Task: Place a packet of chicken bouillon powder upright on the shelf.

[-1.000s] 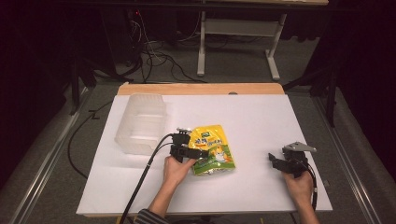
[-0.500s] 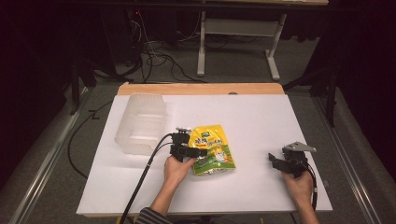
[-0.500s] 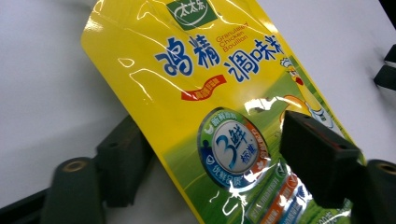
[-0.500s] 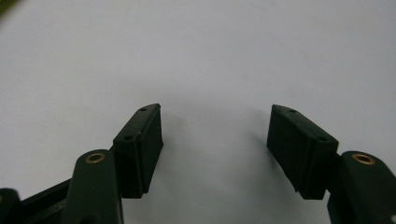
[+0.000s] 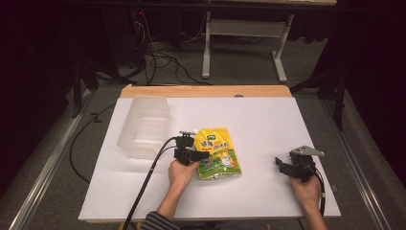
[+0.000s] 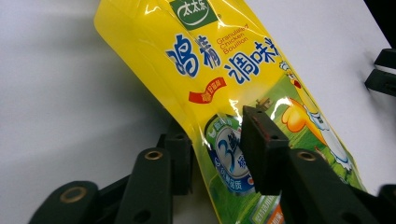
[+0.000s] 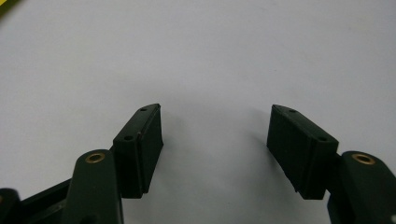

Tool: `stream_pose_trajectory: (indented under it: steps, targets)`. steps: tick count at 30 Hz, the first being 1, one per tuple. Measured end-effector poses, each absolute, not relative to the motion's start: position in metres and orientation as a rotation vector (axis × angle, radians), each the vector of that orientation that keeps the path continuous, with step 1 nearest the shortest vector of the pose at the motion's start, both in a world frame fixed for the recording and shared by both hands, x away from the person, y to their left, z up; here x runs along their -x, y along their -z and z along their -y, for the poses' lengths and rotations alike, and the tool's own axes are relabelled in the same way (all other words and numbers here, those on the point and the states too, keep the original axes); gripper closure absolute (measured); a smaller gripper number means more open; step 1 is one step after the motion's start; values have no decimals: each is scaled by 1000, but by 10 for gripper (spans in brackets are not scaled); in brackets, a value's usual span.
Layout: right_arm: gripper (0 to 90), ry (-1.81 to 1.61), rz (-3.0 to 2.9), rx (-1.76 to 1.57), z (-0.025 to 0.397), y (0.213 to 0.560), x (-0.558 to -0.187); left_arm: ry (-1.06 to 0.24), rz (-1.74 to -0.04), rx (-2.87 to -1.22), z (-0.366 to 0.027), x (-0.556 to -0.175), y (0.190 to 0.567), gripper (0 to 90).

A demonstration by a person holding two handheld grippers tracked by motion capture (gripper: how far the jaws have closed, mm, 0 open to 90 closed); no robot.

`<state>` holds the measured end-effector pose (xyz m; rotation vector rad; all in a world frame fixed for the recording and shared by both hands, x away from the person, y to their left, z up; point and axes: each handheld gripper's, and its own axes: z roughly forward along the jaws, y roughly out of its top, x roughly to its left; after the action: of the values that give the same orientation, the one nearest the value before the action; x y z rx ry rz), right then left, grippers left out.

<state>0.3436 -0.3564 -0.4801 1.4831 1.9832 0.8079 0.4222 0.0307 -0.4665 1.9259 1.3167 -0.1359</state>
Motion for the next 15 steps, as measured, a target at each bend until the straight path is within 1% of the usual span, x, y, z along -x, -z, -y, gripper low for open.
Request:
stream_pose_trajectory:
  steps: [10, 15]
  targets:
    - [360, -809, -1984, -1482, 356, 480, -344, 142, -1310, -1921, -31, -423, 466, 810]
    - [359, -809, -1984, -1483, 356, 480, -344, 150, -1294, -1923, -32, -422, 466, 847]
